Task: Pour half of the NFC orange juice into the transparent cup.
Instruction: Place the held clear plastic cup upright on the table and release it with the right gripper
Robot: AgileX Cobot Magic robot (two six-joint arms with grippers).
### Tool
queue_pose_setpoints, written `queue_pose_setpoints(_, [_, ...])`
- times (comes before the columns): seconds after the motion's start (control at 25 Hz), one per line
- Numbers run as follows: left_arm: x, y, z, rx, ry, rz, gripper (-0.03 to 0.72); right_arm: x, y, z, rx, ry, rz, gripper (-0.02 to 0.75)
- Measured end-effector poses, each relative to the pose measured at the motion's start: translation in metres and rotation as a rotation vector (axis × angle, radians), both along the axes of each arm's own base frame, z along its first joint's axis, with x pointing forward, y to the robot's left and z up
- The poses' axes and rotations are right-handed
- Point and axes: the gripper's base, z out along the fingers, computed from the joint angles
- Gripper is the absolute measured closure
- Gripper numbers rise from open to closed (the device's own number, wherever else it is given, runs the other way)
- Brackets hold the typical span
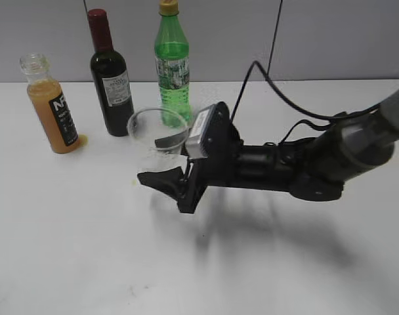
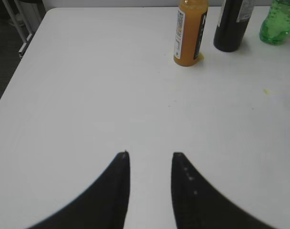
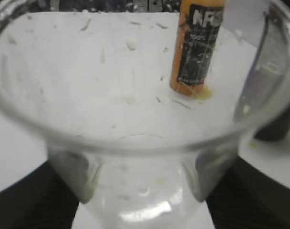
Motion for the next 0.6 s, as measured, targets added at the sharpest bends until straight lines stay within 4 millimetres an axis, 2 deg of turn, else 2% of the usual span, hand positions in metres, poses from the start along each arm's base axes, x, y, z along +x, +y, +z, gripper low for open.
queue_pose_setpoints(0.16, [0.0, 0.0, 0.0, 0.0, 0.0, 0.0, 0.449, 0.007, 0.013, -0.022, -0.035, 0.05, 0.008, 0.204])
queue_pose_setpoints(0.44, [0.0, 0.0, 0.0, 0.0, 0.0, 0.0, 0.449, 0.013, 0.012, -0.046, -0.142, 0.102, -0.03, 0.204])
queue_pose_setpoints(0.48, [0.0, 0.0, 0.0, 0.0, 0.0, 0.0, 0.449, 0.013, 0.012, -0.048, -0.152, 0.108, -0.035, 0.196])
queue_pose_setpoints(0.6, [0.0, 0.0, 0.0, 0.0, 0.0, 0.0, 0.449, 0.013, 0.012, -0.048, -0.155, 0.122, -0.039, 0.105])
